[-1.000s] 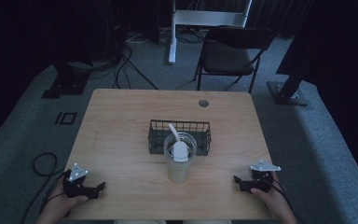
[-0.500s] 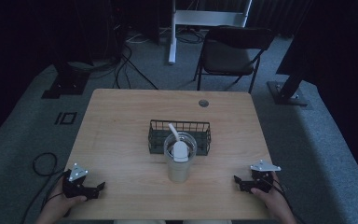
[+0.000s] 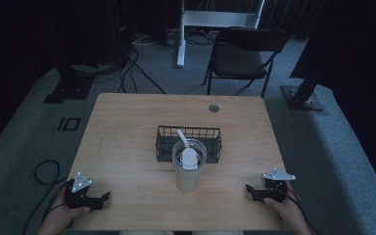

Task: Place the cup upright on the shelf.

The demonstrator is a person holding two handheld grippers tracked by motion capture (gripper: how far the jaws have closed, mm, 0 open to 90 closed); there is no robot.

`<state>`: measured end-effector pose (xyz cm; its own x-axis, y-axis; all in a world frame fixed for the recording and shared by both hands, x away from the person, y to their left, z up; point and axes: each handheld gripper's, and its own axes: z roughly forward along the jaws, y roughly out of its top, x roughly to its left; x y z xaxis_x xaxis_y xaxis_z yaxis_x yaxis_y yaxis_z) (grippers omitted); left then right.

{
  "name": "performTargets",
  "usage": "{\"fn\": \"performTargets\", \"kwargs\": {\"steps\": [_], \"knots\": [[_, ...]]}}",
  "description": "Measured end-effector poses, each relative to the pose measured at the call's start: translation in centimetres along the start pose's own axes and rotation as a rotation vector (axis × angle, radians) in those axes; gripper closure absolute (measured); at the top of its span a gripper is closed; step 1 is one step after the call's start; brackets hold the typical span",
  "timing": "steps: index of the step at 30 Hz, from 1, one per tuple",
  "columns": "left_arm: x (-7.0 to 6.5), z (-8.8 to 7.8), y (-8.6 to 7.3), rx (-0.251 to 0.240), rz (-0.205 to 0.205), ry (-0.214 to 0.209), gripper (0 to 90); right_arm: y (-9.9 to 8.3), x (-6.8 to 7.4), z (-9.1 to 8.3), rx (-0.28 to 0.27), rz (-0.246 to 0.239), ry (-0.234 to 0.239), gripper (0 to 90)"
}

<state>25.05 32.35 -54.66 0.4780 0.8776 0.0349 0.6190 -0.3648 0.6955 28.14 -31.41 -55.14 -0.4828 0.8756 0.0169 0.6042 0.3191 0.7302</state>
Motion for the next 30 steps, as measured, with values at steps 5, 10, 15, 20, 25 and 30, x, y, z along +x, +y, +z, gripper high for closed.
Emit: {"fn": "performTargets", "kwargs": {"steps": [5,10,15,20,25,30], "knots": [[-0.3,-0.1,0.3,-0.007,0.013,-0.011,2.0,0.0,-0.1,-0.1,-0.004,-0.023,-0.025,11.4],[-0.5,0.0,0.6,-0.013,0.021,-0.023,2.1,0.1,0.0,-0.1,-0.027,0.013,-0.003,11.3],[-0.6,0.1,0.8,-0.02,0.026,-0.027,2.0,0.4,0.2,-0.1,-0.041,0.019,0.011,11.3],[-0.9,0.2,1.0,-0.02,0.042,-0.034,2.0,0.7,0.5,-0.2,-0.046,0.003,0.024,11.3],[-1.4,0.5,1.2,-0.028,0.06,-0.059,2.0,1.6,1.3,-0.4,-0.065,-0.029,0.04,11.3],[-1.8,0.7,1.4,-0.027,0.078,-0.064,2.1,2.2,1.9,-0.6,-0.079,-0.047,0.061,11.3]]}}
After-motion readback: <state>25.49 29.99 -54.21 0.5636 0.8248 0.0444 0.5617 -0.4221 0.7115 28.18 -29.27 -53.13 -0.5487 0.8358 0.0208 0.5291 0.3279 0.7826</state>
